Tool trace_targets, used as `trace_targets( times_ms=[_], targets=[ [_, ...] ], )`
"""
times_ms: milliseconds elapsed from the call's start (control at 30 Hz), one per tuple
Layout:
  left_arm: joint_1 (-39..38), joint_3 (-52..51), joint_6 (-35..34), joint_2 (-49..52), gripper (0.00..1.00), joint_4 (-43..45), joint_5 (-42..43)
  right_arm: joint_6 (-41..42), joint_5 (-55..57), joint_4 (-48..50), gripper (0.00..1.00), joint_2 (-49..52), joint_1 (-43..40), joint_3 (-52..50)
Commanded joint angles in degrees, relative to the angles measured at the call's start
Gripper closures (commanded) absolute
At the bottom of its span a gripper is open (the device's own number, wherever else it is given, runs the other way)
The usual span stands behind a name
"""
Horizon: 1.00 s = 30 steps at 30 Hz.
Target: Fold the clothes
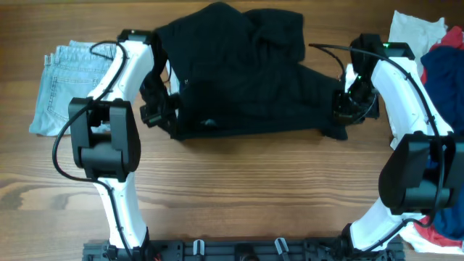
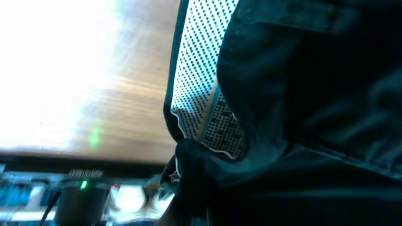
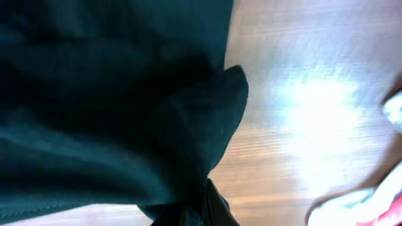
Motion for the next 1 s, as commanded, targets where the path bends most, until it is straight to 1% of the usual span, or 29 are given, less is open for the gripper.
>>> trace_targets(
  times_ms=[0,200,233,300,333,400,433,467,500,567,600,633,733,833,867,900,933,967],
  targets=[
    [1.73,-7.02,-2.03,-8.52,0.96,0.28,-15.5,1.64,8.15,-3.52,0.95,-0.31,-2.89,0.02],
    [1.68,-20.39,-3.15,-17.97,0.96,4.02,-15.5,1.46,3.93,-8.98,0.95,-0.31,-2.89,-3.1],
    [1.73,-23.76,-4.07,-20.04,0.96,5.18,-15.54,1.44,1.84,-9.01,0.91,-0.31,-2.89,-4.83],
    [1.73,-26.58,-5.31,-21.7,0.96,6.25,-15.8,1.4,0.17,-9.05,0.82,-0.31,-2.89,-6.49],
    [1.73,-27.76,-6.25,-22.47,0.96,6.95,-15.91,1.44,-0.07,-9.07,0.75,-0.31,-2.86,-7.58],
    [1.73,-28.74,-6.56,-23.41,0.96,7.76,-15.93,1.46,-0.11,-8.28,0.32,-0.31,-2.89,-9.94],
    [1.73,-28.74,-6.56,-23.56,0.95,7.8,-15.93,1.49,-0.13,-7.19,0.16,-0.31,-2.93,-10.93],
    [1.73,-28.74,-6.56,-23.67,0.89,7.87,-15.93,1.51,-0.15,-6.12,0.0,-0.31,-2.93,-11.89],
    [1.73,-28.74,-6.54,-23.67,0.83,7.85,-15.93,1.64,-0.17,-5.22,0.0,-0.31,-2.93,-12.74],
    [1.73,-28.74,-6.54,-23.67,0.79,8.0,-15.93,1.66,-0.61,-3.85,0.0,-0.31,-2.93,-13.94],
    [1.7,-28.74,-6.54,-23.67,0.71,8.07,-15.93,1.42,-1.68,-3.04,0.0,-0.31,-2.93,-14.53],
    [1.73,-28.74,-6.54,-23.67,0.66,8.09,-15.93,0.98,-3.1,-2.34,0.0,-0.31,-2.93,-14.99],
    [1.7,-28.74,-6.54,-23.67,0.64,8.11,-15.91,1.01,-6.84,-0.31,0.0,-0.31,-2.93,-16.52],
    [1.66,-28.74,-6.51,-23.67,0.64,9.16,-15.58,0.98,-9.62,1.9,0.0,-0.31,-2.93,-18.82],
    [1.66,-28.74,-6.49,-23.67,0.65,9.99,-15.04,1.03,-9.68,2.75,0.02,-0.31,-2.93,-19.26],
    [1.66,-28.74,-6.51,-23.67,0.66,10.88,-14.99,1.05,-10.27,3.78,0.05,-0.31,-2.93,-19.63],
    [1.66,-28.74,-6.51,-23.67,0.66,12.31,-14.95,1.05,-11.21,4.52,0.16,-0.31,-2.93,-19.78],
    [1.66,-28.74,-6.49,-23.67,0.67,13.66,-14.34,1.05,-12.52,5.35,0.3,-0.31,-2.91,-19.96]
  ],
)
